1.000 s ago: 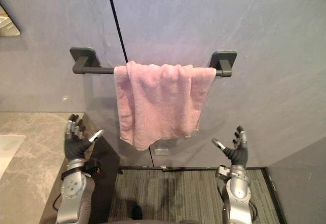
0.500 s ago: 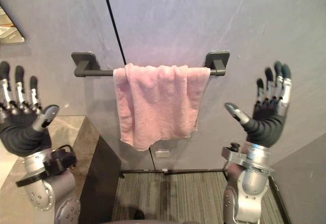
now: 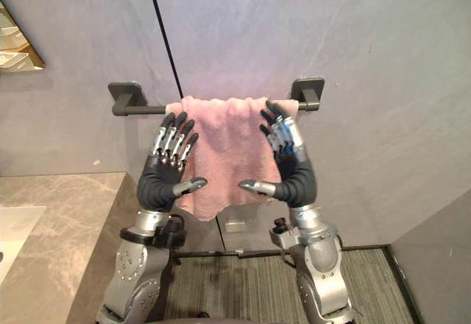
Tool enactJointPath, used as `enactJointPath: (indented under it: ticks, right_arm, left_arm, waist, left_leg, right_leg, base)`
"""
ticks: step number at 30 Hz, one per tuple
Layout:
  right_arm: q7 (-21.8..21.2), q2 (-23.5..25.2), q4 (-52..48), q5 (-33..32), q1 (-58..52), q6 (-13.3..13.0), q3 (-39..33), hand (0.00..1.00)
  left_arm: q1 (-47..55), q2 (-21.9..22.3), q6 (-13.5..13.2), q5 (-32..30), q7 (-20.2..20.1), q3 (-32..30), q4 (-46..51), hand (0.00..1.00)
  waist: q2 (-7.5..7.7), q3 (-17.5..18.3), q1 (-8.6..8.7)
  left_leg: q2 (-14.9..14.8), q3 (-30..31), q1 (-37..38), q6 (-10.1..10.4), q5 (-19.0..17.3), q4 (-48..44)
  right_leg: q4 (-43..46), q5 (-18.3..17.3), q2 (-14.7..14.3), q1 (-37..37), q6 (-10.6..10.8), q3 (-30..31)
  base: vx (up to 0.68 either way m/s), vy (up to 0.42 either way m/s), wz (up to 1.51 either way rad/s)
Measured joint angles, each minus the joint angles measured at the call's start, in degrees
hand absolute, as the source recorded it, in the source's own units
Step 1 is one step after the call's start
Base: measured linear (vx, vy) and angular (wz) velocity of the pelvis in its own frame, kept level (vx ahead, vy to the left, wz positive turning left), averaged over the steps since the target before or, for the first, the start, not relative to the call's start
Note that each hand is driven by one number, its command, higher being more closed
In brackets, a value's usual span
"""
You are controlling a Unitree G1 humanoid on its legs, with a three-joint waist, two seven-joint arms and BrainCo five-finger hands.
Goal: Organize washtable
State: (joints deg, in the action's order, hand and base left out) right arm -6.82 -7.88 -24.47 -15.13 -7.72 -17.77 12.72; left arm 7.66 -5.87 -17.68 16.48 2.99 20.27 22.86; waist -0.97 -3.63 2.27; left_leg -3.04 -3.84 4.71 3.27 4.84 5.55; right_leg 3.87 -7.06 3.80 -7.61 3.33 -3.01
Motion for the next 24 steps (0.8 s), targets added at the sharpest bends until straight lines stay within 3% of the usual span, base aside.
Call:
enactJointPath:
  ticks: [6, 24]
  right_arm:
    - [-0.86, -0.02, 8.57, 0.05, -1.14, 2.53, 0.85, 0.00]
    - [-0.75, -0.11, 20.85, 6.79, 0.53, 5.13, 3.66, 0.00]
  left_arm:
    - [-0.23, 0.13, 1.13, -4.96, 2.16, -0.59, -5.84, 0.00]
    - [-4.97, 1.40, 3.40, -9.67, 2.79, -0.60, -20.12, 0.00]
  waist:
    - [0.02, 0.00, 0.01]
    - [0.81, 0.11, -0.01]
  left_leg:
    - [0.01, -0.04, -0.01, 0.00, 0.00, -0.01]
    - [-0.02, 0.09, -0.88, -0.09, 0.11, -0.01]
  right_leg:
    - [-0.06, 0.00, -0.01, 0.03, -0.01, 0.04]
    - [-0.10, 0.01, 0.00, 0.82, -0.02, 0.01]
  base:
    - [0.00, 0.000, 0.00]
    - [0.00, 0.000, 0.00]
